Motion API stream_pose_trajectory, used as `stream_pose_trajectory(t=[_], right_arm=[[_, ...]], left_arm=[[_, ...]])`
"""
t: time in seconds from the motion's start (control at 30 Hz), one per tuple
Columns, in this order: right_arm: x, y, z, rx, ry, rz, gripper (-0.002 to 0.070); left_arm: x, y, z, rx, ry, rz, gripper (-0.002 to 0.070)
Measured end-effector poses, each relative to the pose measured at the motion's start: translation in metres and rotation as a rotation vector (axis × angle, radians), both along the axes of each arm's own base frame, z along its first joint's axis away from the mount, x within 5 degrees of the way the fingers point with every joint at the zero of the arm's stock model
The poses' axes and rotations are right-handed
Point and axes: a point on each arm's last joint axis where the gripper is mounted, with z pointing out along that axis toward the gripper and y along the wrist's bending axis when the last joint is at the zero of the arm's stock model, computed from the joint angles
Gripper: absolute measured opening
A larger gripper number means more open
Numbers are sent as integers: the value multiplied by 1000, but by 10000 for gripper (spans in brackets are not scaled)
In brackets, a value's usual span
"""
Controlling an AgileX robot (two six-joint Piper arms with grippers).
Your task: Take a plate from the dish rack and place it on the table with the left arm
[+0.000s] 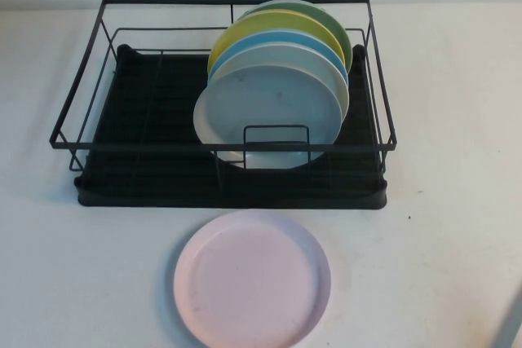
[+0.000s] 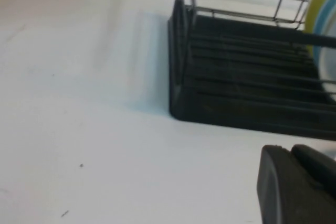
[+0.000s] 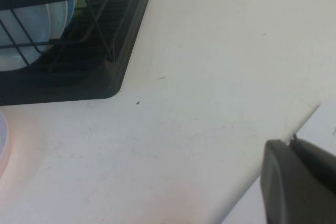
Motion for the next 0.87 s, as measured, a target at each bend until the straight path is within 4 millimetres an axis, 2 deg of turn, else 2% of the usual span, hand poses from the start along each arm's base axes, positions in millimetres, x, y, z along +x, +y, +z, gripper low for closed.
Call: stream_pose_trajectory(t=[0.27, 0.53, 0.87], right_arm=[[0, 0, 0, 0, 0, 0, -20], [0, 0, 0, 0, 0, 0, -20], [0, 0, 0, 0, 0, 0, -20]], left_arm=[[6, 1, -30, 26, 25, -1, -3], [4, -4, -32, 87, 39, -135, -3], [5, 1, -33, 121, 42, -45, -3]])
